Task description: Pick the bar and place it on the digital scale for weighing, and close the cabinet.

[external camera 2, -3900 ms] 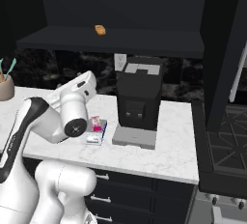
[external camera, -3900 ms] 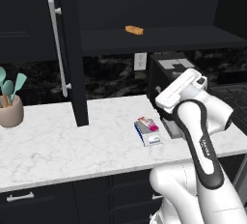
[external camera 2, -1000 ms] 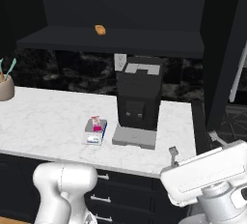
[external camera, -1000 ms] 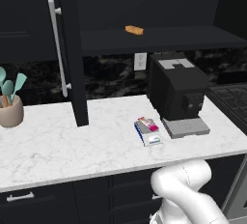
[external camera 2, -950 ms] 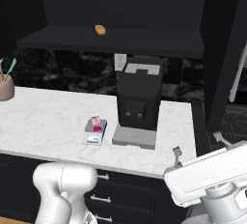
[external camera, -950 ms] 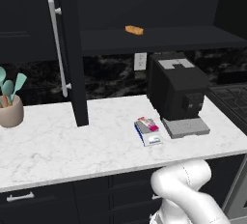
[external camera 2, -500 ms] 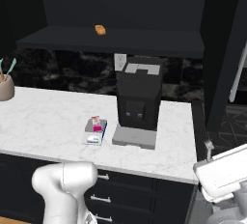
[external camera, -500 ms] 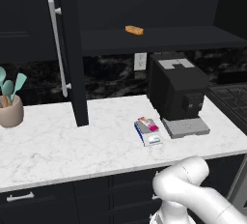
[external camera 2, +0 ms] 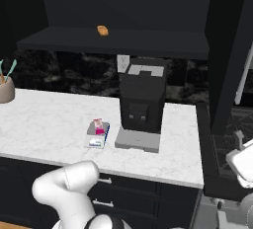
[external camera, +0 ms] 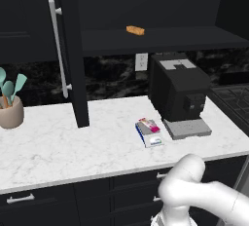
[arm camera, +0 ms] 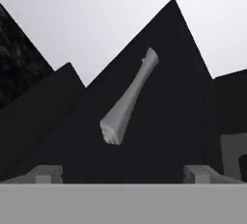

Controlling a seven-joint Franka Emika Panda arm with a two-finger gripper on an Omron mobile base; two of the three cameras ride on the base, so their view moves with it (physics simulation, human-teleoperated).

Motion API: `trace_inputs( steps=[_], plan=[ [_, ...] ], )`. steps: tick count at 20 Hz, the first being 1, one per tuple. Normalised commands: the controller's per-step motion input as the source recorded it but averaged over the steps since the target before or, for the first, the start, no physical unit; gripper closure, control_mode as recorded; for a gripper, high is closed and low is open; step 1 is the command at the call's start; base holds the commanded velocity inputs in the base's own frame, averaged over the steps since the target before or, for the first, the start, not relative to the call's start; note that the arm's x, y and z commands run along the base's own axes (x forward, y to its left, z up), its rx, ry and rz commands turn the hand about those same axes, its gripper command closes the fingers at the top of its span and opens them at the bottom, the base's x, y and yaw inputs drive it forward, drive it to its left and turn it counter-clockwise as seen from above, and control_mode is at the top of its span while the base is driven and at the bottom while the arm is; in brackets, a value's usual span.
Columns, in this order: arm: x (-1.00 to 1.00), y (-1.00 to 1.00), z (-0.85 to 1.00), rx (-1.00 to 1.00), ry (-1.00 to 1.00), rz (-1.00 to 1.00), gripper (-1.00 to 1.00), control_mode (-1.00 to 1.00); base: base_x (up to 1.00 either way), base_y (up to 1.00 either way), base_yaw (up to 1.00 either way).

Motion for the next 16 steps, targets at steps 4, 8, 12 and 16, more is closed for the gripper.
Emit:
trace_inputs(
  steps=[4, 8, 12, 16],
  plan=[
    [0.24, -0.12, 0.04, 0.07, -0.32, 0.25, -1.0, -1.0, 0.0, 0.0, 0.0],
    [0.02, 0.57, 0.39, 0.0, -0.23, 0.1, -1.0, -1.0, 0.0, 0.0, 0.0],
    [0.0, 0.8, 0.62, -0.18, -0.01, 0.0, -1.0, -1.0, 0.0, 0.0, 0.0],
    [0.0, 0.72, 0.29, -0.31, 0.13, -0.21, -1.0, -1.0, 0.0, 0.0, 0.0]
  ],
)
